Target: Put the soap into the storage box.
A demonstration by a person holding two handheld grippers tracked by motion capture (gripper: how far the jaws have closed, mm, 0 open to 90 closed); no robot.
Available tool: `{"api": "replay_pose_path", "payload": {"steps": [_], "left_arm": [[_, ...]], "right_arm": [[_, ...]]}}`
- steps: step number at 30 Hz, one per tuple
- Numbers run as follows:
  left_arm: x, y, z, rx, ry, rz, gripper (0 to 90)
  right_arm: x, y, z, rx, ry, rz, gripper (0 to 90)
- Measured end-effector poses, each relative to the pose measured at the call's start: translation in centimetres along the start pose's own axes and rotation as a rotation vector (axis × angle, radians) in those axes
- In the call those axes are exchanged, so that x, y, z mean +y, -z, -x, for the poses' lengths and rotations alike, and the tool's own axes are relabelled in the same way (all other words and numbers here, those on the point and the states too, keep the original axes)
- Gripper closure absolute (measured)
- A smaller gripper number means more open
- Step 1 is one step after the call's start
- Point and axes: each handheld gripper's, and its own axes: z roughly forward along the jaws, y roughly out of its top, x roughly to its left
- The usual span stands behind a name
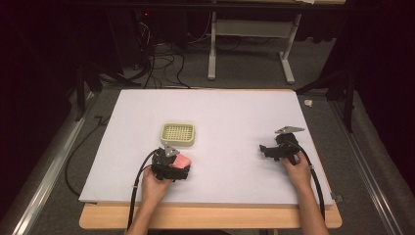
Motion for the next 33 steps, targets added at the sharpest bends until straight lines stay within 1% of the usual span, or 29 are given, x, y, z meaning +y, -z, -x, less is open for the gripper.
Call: {"api": "replay_pose_path", "payload": {"steps": [3, 8, 14, 17, 20, 24, 28, 31, 33], "left_arm": [[0.0, 0.1, 0.0, -0.002, 0.005, 0.005, 13.7], [0.0, 0.3, 0.0, -0.006, 0.0, 0.009, 13.9], [0.1, 0.8, -0.1, -0.015, 0.016, 0.032, 14.0], [0.1, 1.0, -0.3, -0.015, 0.015, 0.035, 13.9], [0.1, 1.3, -0.5, -0.015, 0.024, 0.04, 13.9], [0.2, 1.8, -0.6, -0.022, 0.038, 0.06, 14.0], [0.4, 2.1, -0.7, -0.019, 0.033, 0.062, 14.0], [0.8, 2.4, -0.6, -0.003, 0.017, 0.066, 13.9], [1.0, 2.6, -0.5, 0.002, 0.015, 0.069, 13.9]], "right_arm": [[0.0, 0.0, 0.0, 0.0, 0.0, 0.0, 14.5], [0.0, 0.0, 0.0, 0.0, -0.001, 0.0, 14.6], [0.0, 0.0, 0.0, 0.0, 0.0, 0.0, 14.6], [0.0, 0.0, 0.0, 0.0, 0.0, 0.0, 14.5], [0.0, 0.0, 0.0, 0.0, 0.0, 0.0, 14.6], [0.0, 0.0, 0.0, 0.0, 0.0, 0.0, 14.6], [0.0, 0.0, 0.0, 0.0, 0.0, 0.0, 14.5], [0.0, 0.0, 0.0, 0.0, 0.0, 0.0, 14.5], [0.0, 0.0, 0.0, 0.0, 0.0, 0.0, 14.5]]}}
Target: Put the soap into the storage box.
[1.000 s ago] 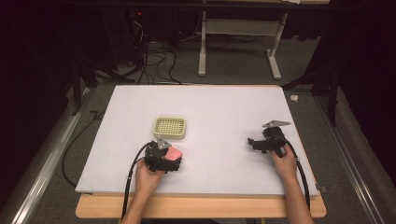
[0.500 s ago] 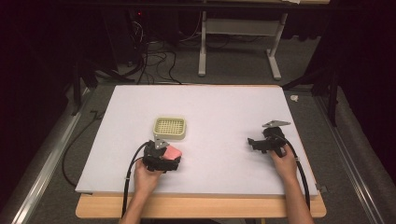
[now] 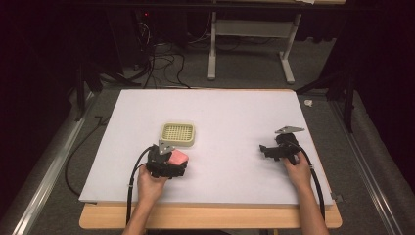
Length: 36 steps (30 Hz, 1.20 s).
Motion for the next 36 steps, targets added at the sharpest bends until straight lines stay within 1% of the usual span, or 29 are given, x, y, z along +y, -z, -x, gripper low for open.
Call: {"api": "replay_pose_path", "payload": {"steps": [1, 3, 8, 13, 18, 20, 22, 25, 29, 30, 32, 33, 36], "left_arm": [[0.1, 0.1, 0.0, -0.005, 0.008, 0.009, 14.0], [0.2, 0.2, -0.1, -0.008, 0.009, 0.009, 13.9], [0.7, 0.2, -0.1, 0.004, 0.005, 0.008, 13.9], [1.3, 0.4, -0.3, -0.002, 0.016, 0.022, 14.0], [2.0, 0.4, -0.5, 0.001, 0.014, 0.019, 14.0], [2.2, 0.3, -0.5, 0.011, 0.008, 0.018, 14.0], [2.5, 0.2, -0.6, 0.014, 0.017, 0.023, 14.0], [2.8, 0.2, -0.7, 0.026, 0.017, 0.023, 13.9], [3.3, 0.2, -0.8, 0.03, 0.017, 0.03, 13.9], [3.5, 0.2, -0.8, 0.033, 0.011, 0.028, 13.9], [3.9, 0.2, -1.0, 0.03, 0.018, 0.03, 14.0], [4.1, 0.1, -1.0, 0.037, 0.022, 0.032, 14.0], [4.5, 0.0, -1.1, 0.039, 0.032, 0.031, 14.0]], "right_arm": [[0.0, 0.0, 0.0, 0.0, 0.001, 0.001, 14.5], [0.0, 0.0, 0.0, 0.0, 0.0, 0.0, 14.5], [0.0, 0.0, 0.0, 0.0, 0.0, 0.0, 14.5], [0.0, 0.0, 0.0, 0.0, 0.0, 0.0, 14.5], [0.0, 0.0, 0.0, 0.0, 0.0, 0.0, 14.6], [0.0, 0.0, 0.0, 0.0, 0.001, 0.0, 14.6], [0.0, 0.0, 0.0, 0.0, 0.0, 0.0, 14.5], [0.0, 0.0, 0.0, 0.0, 0.0, 0.0, 14.5], [0.0, 0.0, 0.0, 0.0, 0.0, 0.0, 14.5], [0.0, 0.0, 0.0, 0.0, 0.0, 0.0, 14.5], [0.0, 0.0, 0.0, 0.0, 0.0, 0.0, 14.6], [0.0, 0.0, 0.0, 0.0, 0.001, 0.001, 14.5], [0.0, 0.0, 0.0, 0.0, 0.0, 0.0, 14.5]]}}
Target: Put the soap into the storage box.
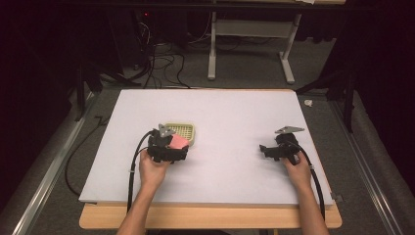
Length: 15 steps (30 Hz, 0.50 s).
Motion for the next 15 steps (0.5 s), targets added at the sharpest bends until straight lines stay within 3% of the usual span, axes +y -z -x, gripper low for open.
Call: {"api": "replay_pose_path", "payload": {"steps": [4, 11, 15], "left_arm": [[0.4, -0.3, -0.2, -0.009, 0.022, 0.01, 14.0], [0.7, -1.2, -0.3, 0.038, 0.013, -0.006, 13.9], [0.9, -1.8, -0.4, 0.043, 0.026, -0.012, 14.0]], "right_arm": [[0.0, 0.0, 0.0, 0.0, 0.0, 0.0, 14.6], [0.0, 0.0, 0.0, 0.0, 0.0, 0.0, 14.5], [0.0, 0.0, 0.0, 0.0, 0.0, 0.0, 14.5]]}}
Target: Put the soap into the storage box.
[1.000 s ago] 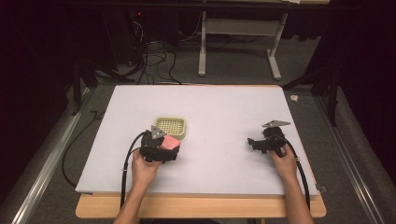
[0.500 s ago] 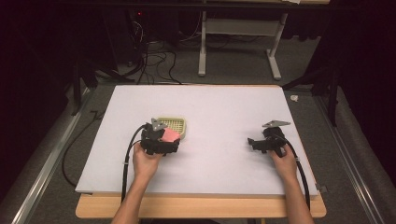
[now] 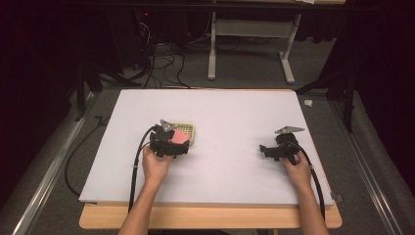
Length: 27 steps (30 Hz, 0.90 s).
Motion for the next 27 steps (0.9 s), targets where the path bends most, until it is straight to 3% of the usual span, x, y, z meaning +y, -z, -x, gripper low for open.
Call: {"api": "replay_pose_path", "payload": {"steps": [19, 22, 27], "left_arm": [[1.5, -2.7, -0.8, 0.038, 0.05, -0.052, 13.9], [1.6, -3.0, -1.2, 0.029, 0.08, -0.052, 13.9], [1.4, -3.7, -1.8, 0.05, 0.094, -0.078, 13.9]], "right_arm": [[0.0, 0.0, 0.0, 0.0, 0.001, 0.001, 14.5], [0.0, 0.0, 0.0, 0.0, -0.001, 0.0, 14.5], [0.0, 0.0, 0.0, 0.0, 0.001, 0.001, 14.6]]}}
